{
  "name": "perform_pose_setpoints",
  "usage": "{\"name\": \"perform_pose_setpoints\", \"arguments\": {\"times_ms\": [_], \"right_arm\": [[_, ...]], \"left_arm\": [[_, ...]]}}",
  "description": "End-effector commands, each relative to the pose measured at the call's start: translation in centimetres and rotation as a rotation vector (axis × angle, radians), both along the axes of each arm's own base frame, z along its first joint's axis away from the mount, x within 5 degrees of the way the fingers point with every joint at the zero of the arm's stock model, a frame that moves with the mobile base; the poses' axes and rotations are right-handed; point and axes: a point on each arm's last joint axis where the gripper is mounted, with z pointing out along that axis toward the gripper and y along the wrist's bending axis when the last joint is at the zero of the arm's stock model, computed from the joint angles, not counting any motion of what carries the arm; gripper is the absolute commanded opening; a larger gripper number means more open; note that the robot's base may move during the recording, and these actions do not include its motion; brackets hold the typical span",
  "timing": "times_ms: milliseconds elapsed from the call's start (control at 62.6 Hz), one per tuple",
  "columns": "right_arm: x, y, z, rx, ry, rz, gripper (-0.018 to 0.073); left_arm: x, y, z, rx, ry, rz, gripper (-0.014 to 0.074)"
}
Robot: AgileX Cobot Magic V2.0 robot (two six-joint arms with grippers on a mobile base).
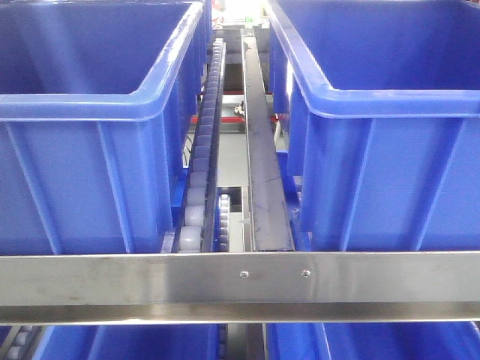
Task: Pick and sort blue part to right shelf
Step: 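Drive the base up to the shelf of blue bins, then lower the left gripper into a blue bin and open it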
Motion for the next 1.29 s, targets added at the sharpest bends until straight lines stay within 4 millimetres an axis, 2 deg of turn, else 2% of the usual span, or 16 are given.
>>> {"name": "perform_pose_setpoints", "arguments": {"times_ms": [0, 287, 415, 527, 703, 751, 862, 1006, 1182, 1278], "right_arm": [[-0.3, 0.0, 1.8, 0.002, -0.112, 0.004, 0.0290], [-0.3, 0.0, 1.8, 0.002, -0.112, 0.004, 0.0290], [-0.3, 0.0, 1.8, 0.002, -0.112, 0.004, 0.0290], [-0.3, 0.0, 1.8, 0.002, -0.112, 0.004, 0.0290], [-0.3, 0.0, 1.8, 0.002, -0.112, 0.004, 0.0290], [-0.3, 0.0, 1.8, 0.002, -0.112, 0.004, 0.0290], [-0.3, 0.0, 1.8, 0.002, -0.112, 0.004, 0.0290], [-0.3, 0.0, 1.8, 0.002, -0.115, 0.004, 0.0290], [-0.3, 0.0, 1.8, 0.002, -0.115, 0.004, 0.0290], [-0.3, 0.0, 1.8, 0.002, -0.115, 0.004, 0.0290]], "left_arm": [[0.2, -0.1, 1.7, -0.024, -0.098, -0.007, 0.0262], [0.3, -0.2, 2.3, -0.040, -0.165, -0.011, 0.0262], [1.0, -0.4, 3.7, -0.039, -0.174, -0.012, 0.0262], [3.1, -0.9, 6.1, -0.018, -0.093, -0.010, 0.0263], [9.0, -2.5, 10.4, -0.016, 0.017, -0.002, 0.0263], [10.4, -2.8, 11.1, -0.026, 0.038, 0.007, 0.0263], [15.5, -4.0, 12.0, -0.017, 0.117, 0.026, 0.0263], [21.4, -4.6, 10.5, 0.017, 0.233, 0.070, 0.0263], [28.3, -3.9, 6.0, -0.014, 0.416, 0.146, 0.0263], [30.7, -3.3, 3.7, -0.009, 0.480, 0.175, 0.0263]]}}
